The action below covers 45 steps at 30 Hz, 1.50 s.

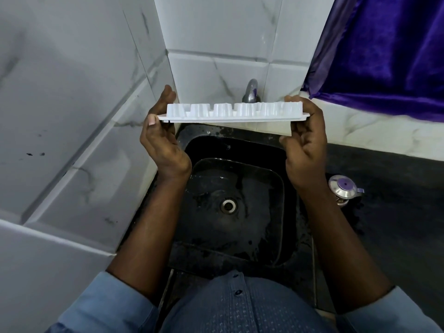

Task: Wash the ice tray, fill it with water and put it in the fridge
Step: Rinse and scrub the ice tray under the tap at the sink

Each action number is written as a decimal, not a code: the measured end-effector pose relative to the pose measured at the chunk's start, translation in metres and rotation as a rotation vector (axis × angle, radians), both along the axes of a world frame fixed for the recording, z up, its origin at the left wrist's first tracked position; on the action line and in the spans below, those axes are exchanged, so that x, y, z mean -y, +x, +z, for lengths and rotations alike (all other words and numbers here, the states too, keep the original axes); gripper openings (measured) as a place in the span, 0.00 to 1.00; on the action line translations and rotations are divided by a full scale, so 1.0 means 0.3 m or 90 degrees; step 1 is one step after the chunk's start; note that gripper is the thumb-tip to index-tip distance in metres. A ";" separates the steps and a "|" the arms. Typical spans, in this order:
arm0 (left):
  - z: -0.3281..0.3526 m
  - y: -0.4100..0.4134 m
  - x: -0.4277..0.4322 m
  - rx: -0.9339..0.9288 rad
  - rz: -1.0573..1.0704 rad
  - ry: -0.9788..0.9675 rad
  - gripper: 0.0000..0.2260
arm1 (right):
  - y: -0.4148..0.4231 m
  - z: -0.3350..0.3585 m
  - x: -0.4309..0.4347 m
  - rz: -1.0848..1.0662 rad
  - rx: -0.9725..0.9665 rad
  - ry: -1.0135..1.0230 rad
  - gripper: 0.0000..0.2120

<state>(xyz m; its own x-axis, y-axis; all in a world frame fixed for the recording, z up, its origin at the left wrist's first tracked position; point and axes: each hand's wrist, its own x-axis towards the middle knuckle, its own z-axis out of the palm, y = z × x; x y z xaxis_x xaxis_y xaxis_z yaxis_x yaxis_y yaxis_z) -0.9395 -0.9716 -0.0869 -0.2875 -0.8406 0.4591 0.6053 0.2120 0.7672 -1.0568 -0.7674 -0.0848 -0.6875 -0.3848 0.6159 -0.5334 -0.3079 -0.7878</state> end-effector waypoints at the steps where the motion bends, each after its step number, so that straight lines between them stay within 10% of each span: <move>1: -0.011 -0.005 0.010 0.000 -0.002 -0.007 0.26 | -0.005 -0.007 0.002 -0.010 -0.008 -0.017 0.29; 18: -0.306 -0.092 0.061 0.520 -0.083 0.078 0.25 | -0.188 -0.273 0.063 -0.193 0.318 0.223 0.22; 25: -0.305 -0.123 0.111 0.447 -0.356 0.309 0.30 | -0.294 -0.296 0.092 -0.114 0.404 0.394 0.14; 45: -0.377 -0.175 0.180 0.388 -0.215 0.493 0.25 | -0.679 -0.312 0.496 0.053 0.659 0.414 0.09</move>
